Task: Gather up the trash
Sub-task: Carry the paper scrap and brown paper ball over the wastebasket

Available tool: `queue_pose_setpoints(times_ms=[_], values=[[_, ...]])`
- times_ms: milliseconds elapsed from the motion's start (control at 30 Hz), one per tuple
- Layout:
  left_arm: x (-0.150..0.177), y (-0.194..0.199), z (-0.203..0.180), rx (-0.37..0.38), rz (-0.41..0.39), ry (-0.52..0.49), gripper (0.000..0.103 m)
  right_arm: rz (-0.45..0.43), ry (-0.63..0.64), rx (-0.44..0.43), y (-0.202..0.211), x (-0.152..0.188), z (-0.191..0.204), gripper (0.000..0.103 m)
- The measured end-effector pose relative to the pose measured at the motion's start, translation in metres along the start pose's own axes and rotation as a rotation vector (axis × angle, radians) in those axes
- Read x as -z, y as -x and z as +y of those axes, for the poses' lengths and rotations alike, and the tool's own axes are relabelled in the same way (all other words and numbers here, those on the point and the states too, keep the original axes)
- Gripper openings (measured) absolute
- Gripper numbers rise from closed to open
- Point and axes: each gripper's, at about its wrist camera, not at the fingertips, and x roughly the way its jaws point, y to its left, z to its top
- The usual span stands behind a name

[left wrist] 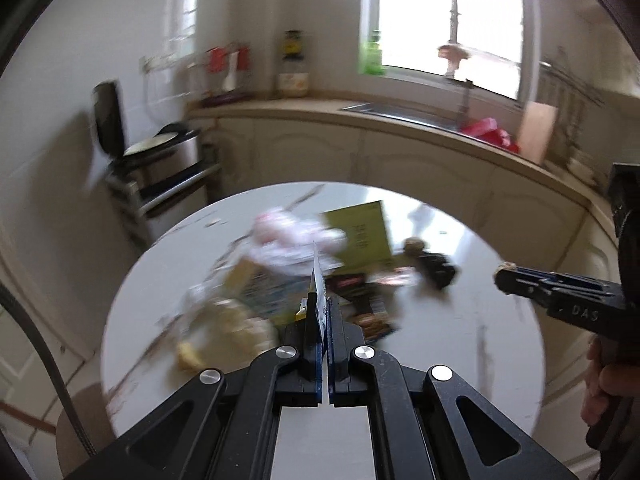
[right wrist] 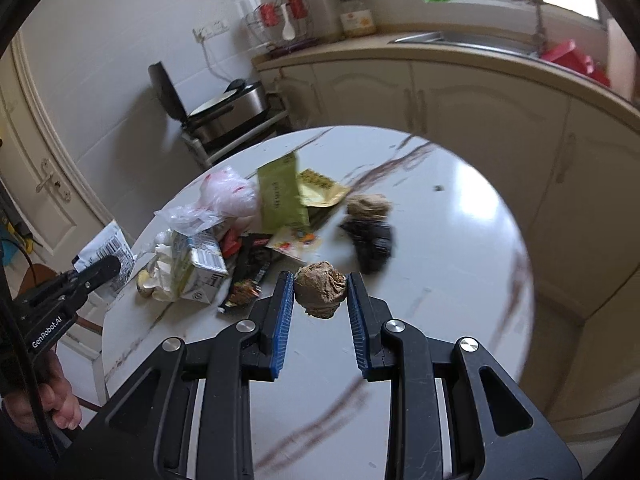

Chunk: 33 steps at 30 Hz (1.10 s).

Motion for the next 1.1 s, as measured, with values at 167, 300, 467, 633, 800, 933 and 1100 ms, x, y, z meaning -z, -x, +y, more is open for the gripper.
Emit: queue_pose_setpoints(times_ms=[167,300,467,633,800,933,1100], values=[[-0.003,-0.011,-0.069,0.001,0.002,-0.16,0.0,-0.031,-0.04,0.057,0.038,0.015,-0.035,0.025],[-0.003,-0.023,-0.127,0.072,0.013,-0.227,0.0,-0.054,-0.088,0.115,0.071,0.032,-0.071,0.025],[0.005,-0.04,-0.198,0.177,0.046,-0.312,0.0,-0.073,-0.176,0.192,0.109,0.06,-0.124,0.025],[0.02,-0.072,-0.263,0.263,0.112,-0.379,0.0,-0.06,-0.287,0.255,0.13,0.099,-0.182,0.025],[0.041,-0.113,-0.303,0.293,0.186,-0.417,0.0,-0.014,-0.36,0.29,0.127,0.136,-0.229,0.025],[0.062,-0.162,-0.328,0.307,0.295,-0.466,0.0,0.035,-0.427,0.277,0.11,0.163,-0.257,0.025],[0.087,-0.232,-0.349,0.287,0.423,-0.527,0.0,0.125,-0.518,0.253,0.069,0.202,-0.297,0.025]])
